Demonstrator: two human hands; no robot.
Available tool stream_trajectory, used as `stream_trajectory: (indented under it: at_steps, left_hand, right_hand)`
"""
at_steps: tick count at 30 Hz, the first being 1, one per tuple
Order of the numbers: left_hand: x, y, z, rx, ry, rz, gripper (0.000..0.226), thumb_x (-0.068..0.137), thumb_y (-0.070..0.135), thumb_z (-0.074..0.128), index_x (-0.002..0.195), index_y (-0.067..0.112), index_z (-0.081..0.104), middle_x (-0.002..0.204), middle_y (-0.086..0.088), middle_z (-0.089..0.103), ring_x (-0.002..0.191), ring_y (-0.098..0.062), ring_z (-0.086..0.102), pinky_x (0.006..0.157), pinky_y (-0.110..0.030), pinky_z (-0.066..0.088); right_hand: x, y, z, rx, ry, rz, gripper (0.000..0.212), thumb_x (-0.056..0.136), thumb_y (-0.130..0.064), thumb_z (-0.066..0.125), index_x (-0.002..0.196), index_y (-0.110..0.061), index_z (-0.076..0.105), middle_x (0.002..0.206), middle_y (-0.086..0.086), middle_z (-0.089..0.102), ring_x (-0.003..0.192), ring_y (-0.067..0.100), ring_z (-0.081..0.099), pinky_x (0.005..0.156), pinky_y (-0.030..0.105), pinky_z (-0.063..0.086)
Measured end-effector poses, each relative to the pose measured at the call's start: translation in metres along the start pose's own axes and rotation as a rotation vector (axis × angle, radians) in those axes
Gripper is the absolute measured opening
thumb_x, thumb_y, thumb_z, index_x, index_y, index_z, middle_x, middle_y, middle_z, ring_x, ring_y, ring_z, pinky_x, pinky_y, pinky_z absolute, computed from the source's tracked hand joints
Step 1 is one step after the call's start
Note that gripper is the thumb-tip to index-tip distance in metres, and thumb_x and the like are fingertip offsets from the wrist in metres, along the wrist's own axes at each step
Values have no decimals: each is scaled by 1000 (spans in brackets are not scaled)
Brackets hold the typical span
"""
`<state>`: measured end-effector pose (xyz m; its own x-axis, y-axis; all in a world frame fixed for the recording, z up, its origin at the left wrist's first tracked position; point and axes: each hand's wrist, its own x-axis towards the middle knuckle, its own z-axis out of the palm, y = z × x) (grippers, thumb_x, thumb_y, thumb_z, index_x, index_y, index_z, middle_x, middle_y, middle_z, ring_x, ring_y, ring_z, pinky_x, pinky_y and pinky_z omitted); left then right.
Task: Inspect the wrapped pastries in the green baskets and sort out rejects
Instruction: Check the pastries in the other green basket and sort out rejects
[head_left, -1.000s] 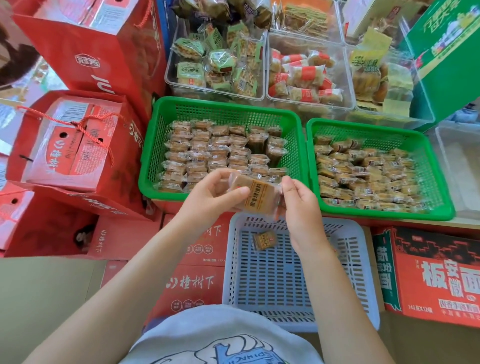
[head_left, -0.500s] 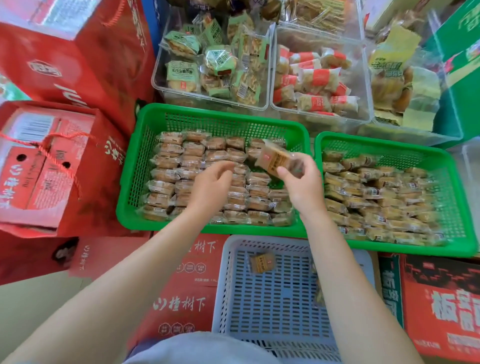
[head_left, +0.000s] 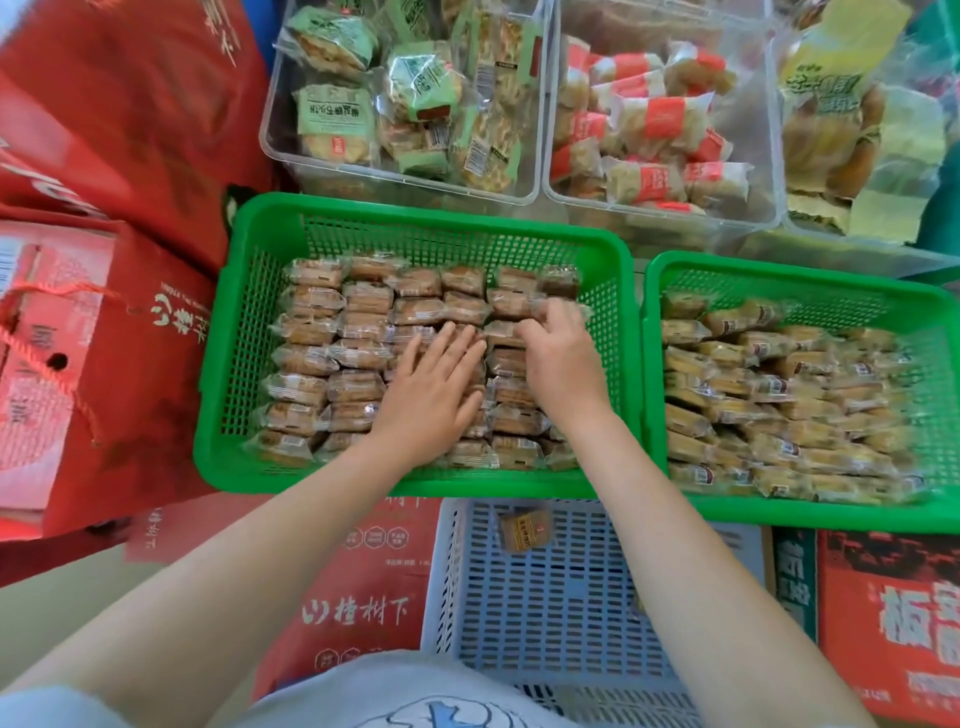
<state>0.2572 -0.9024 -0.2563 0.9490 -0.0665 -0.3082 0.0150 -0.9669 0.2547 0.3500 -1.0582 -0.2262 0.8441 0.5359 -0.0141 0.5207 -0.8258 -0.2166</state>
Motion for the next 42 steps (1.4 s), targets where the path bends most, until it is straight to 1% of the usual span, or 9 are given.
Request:
stream_trajectory:
  at_steps: [5,11,15,22,29,33,36,39,42]
  left_hand:
    - [0,-1,0,-5,-18,-2,64,106,51,17,161,24,-1,167,5,-10,153,-14,-18,122,-42,-14]
    - [1,-1,3,-1,-5,-5,64,106,51,17,161,24,-2,167,5,-11,153,-14,-18,122,-42,-14]
    - [1,-1,4,4,-14,-7,64,106,51,17,161,24,-3,167,4,-12,153,-15,-19,122,-43,-14]
    - [0,0,2,9,-42,-5,64,106,50,16,160,25,-6,166,4,-16,152,-15,-20,121,-42,-16]
    - [-1,3,-23,-89,-112,-22,66,107,45,33,161,24,2,169,2,-7,154,-17,-14,122,-41,-10]
    - [-28,22,-60,-522,-71,-104,75,101,39,56,161,29,12,168,5,9,154,-14,5,123,-38,9]
    - [-62,40,-86,-1159,-101,-193,81,91,40,71,157,40,23,159,11,35,143,-13,37,116,-43,35]
    - [-96,55,-102,-1680,-87,-175,64,91,28,70,149,33,43,138,3,61,119,-18,63,94,-39,56]
    - [-127,64,-111,-1919,-56,-153,39,91,18,66,130,18,62,121,-8,69,103,-21,68,69,-30,61]
  right_hand:
    - [-3,1,4,-13,-14,49,26,85,0,61,108,-7,73,98,15,58,98,37,54,74,43,46]
    - [-14,-5,-1,134,-144,442,23,101,-30,54,106,-8,60,107,10,61,84,27,59,63,32,42]
    - [-11,-3,1,265,-167,553,21,98,-26,62,104,-7,66,111,10,59,88,25,58,73,31,46]
    - [-10,-5,-15,292,-199,441,8,100,-8,53,92,-7,54,83,2,53,75,20,51,61,30,36]
    - [-30,-4,-52,557,-206,460,8,102,-20,51,96,-15,52,92,-1,59,84,19,55,68,31,40]
    - [-61,-3,-100,709,-90,378,8,100,-17,54,92,-16,54,93,-3,58,88,10,56,74,24,43]
    - [-92,-12,-128,1205,-51,481,11,103,-9,48,92,-9,51,101,11,64,96,25,66,84,37,56]
    - [-121,-27,-142,1714,-147,538,13,103,-5,38,103,-3,51,102,21,71,92,32,70,78,37,60]
    - [-147,-43,-139,1744,-213,545,12,102,-10,40,109,-6,50,105,24,71,91,37,70,76,41,59]
